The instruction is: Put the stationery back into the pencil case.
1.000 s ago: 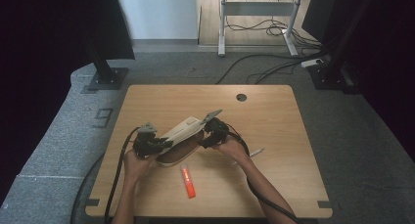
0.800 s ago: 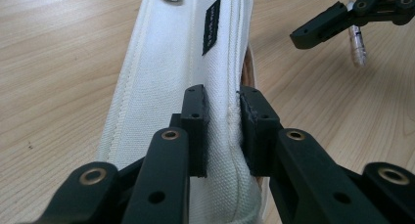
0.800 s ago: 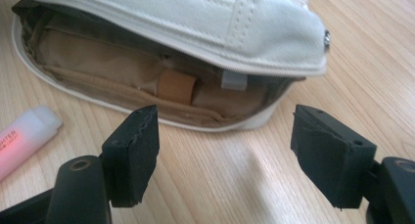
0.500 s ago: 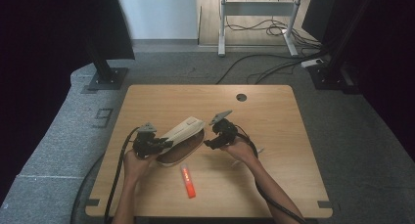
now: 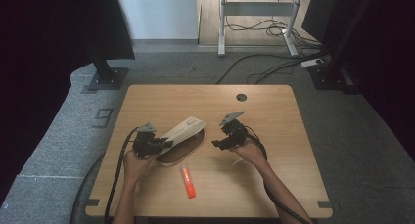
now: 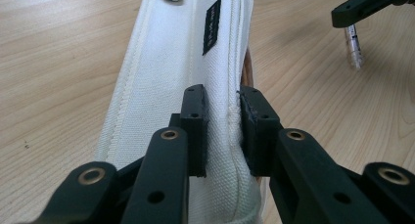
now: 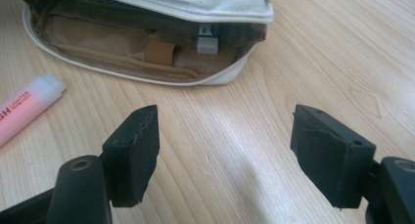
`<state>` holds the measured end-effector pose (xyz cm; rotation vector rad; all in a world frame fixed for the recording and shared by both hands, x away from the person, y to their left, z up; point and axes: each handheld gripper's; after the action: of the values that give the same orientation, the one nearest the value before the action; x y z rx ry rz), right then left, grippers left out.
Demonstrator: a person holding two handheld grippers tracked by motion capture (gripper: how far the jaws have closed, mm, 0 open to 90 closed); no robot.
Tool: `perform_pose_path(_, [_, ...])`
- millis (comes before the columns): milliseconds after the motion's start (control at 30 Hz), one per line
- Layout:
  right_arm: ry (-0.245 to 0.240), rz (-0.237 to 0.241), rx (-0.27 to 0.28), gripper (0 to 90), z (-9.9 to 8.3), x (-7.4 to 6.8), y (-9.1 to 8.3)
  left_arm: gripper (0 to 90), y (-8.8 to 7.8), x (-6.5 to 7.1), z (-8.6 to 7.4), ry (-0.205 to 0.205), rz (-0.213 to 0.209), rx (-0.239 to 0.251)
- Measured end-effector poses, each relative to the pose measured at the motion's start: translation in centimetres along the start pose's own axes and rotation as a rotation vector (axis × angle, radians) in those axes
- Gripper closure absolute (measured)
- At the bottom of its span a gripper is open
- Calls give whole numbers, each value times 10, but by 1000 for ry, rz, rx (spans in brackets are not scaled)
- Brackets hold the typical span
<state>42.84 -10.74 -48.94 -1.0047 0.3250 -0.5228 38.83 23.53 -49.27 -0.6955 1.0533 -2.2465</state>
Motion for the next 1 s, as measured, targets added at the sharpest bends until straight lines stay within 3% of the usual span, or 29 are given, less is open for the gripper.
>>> perform_pose_path(1000, [83,-21,35,279,-60,22,-31,731,0,1,0,4,-2,-1])
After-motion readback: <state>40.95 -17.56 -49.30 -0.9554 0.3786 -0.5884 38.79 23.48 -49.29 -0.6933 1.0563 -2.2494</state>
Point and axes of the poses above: each handheld gripper's, and its own axes: y roughly forward along the jaws, z roughly out of its top, x roughly to its right, and after that the axes turned 14 degrees about -x, right-handed
